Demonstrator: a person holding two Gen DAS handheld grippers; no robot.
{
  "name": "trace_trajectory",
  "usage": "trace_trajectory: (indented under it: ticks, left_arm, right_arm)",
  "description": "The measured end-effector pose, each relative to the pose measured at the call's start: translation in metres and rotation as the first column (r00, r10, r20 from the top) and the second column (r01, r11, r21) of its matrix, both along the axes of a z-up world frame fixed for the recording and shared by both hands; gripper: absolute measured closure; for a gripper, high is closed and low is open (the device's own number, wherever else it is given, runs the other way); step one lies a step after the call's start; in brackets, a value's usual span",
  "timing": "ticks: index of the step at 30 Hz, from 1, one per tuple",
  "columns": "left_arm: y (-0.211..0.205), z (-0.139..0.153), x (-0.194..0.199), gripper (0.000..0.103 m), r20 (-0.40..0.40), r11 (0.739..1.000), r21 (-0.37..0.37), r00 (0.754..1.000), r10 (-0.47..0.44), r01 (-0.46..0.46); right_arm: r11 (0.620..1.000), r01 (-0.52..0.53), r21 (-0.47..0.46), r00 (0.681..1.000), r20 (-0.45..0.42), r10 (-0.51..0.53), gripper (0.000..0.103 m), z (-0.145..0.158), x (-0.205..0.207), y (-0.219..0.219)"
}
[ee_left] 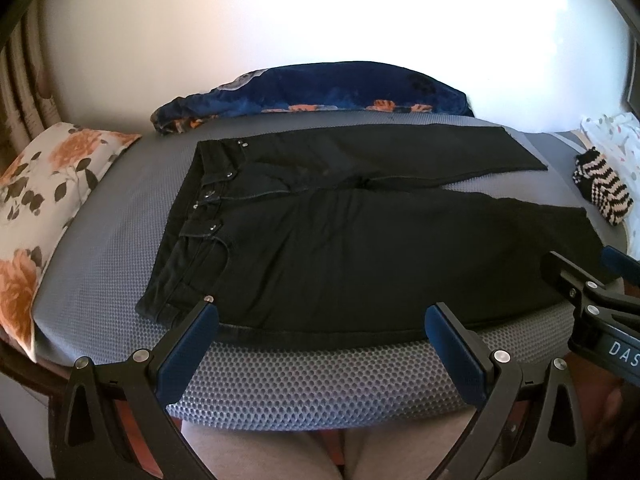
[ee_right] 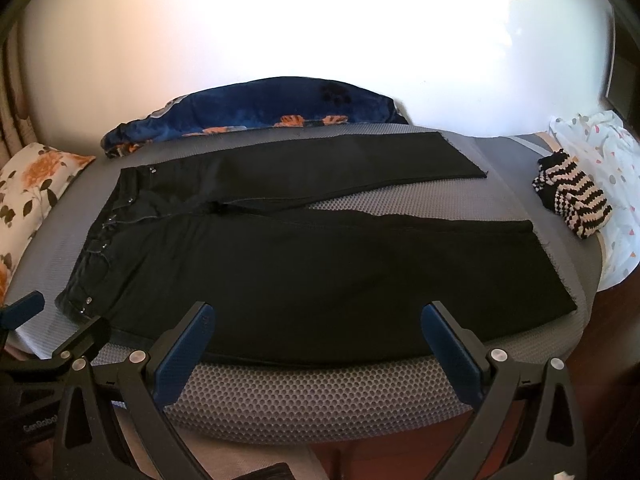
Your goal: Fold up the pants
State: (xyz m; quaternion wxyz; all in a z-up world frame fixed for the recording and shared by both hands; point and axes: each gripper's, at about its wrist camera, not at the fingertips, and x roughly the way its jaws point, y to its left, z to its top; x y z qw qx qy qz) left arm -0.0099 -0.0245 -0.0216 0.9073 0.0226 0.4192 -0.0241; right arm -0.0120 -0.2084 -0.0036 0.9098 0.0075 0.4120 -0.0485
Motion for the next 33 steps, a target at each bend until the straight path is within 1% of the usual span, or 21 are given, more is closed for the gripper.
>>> trace_trajectory:
  ticks: [20, 33]
  left_arm:
    - [0.0036, -0.0035, -0.0045, 0.001, 0.018, 1.0, 0.002, 1.0, 0.002, -0.002]
    - [0.0046, -0.0048, -0.0029, 0.001, 0.014, 1.0, 0.002, 1.0, 0.005, -0.005]
  right_arm:
    - [1.0, -0.009, 0.008, 1.0, 0.008, 0.009, 0.001, -0.0011, -0.0016, 0.0007]
    - [1.0, -0.018, 0.003, 1.0, 0.005, 0.018, 0.001, -0.0026, 0.0, 0.0008]
